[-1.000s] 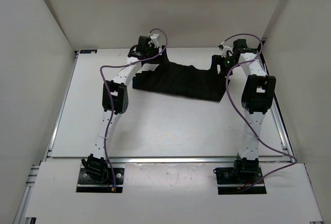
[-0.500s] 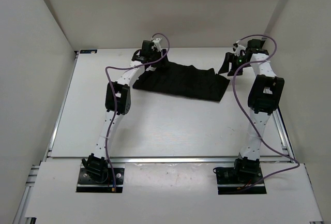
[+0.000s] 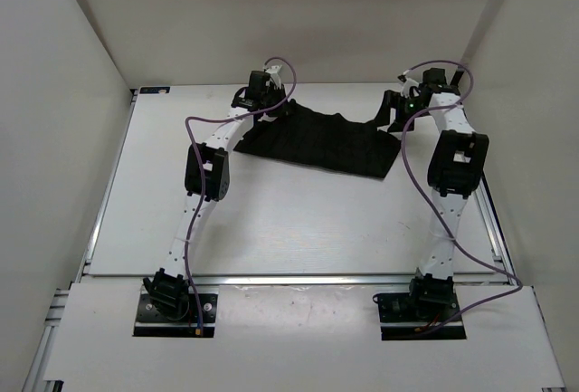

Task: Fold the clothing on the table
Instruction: Fold the skirt

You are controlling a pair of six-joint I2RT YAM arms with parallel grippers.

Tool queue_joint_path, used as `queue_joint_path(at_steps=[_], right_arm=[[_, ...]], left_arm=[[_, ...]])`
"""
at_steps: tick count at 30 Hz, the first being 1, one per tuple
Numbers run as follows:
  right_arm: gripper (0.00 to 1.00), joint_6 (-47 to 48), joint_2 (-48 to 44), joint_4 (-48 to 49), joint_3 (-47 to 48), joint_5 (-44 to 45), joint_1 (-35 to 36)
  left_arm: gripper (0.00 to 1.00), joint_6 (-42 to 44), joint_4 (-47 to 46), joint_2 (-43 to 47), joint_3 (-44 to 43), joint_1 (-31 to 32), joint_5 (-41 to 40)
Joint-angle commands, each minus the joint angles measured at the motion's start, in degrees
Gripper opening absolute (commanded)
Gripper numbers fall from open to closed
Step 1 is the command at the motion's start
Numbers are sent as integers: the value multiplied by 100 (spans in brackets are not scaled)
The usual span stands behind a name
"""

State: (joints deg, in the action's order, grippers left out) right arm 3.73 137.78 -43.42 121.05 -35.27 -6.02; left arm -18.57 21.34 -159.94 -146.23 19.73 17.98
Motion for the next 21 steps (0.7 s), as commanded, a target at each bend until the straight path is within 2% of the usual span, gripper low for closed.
queue_joint_path(at_steps=[1,4,6,9,14,20,21], right_arm=[[86,-144,275,35,401,-261,127],[81,-249,617,62,769,-147,154],[78,-511,1301,-401,1871,-225,101],[69,-847,2208,-1166,3551,-463,-22],[68,-443,1937,-1327,3082,-349,154],[67,-557,1981,-1300,3363,-209,233],[64,-549,1999,-1318,3363,-209,242]], left_arm=[[11,-33,-122,314,-186,5,74],[11,-50,-174,306,-151,23,22],[11,-77,-200,306,-160,93,65],[11,-77,-192,288,-186,110,66],[10,-85,-166,288,-177,111,153],[10,-121,-166,331,-186,49,136],[10,-112,-157,306,-177,101,153]])
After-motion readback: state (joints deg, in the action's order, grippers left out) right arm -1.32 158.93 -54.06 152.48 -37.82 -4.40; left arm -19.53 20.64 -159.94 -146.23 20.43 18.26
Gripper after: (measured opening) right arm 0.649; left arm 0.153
